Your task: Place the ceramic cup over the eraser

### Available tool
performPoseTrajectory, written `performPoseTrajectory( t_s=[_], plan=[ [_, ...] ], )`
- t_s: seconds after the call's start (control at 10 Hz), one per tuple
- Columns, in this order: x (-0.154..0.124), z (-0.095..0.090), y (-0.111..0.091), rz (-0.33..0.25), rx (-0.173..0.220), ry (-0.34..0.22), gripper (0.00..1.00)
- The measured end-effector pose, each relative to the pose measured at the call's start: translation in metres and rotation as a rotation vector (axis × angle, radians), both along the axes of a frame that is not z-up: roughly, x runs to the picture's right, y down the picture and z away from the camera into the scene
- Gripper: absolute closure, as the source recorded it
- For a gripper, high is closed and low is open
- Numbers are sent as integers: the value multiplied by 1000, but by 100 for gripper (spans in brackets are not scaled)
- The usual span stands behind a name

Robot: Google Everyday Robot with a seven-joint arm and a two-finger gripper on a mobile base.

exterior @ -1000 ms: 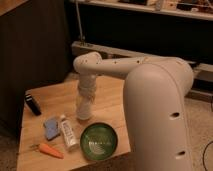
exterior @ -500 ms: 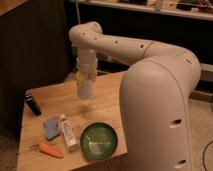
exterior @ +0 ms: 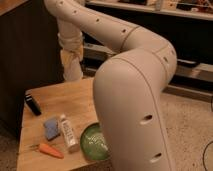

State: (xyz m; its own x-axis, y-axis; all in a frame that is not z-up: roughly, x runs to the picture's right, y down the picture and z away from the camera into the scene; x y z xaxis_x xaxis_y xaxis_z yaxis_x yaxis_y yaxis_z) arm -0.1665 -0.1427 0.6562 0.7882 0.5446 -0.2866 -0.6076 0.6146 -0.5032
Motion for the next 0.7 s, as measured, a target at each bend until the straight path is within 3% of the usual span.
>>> performPoseTrajectory(
  t_s=[0.2,0.7],
  plan=[
    [-31,-21,-3,-53,15,-61,87],
    [-69,-45,23,-133,44,-215,87]
  ],
)
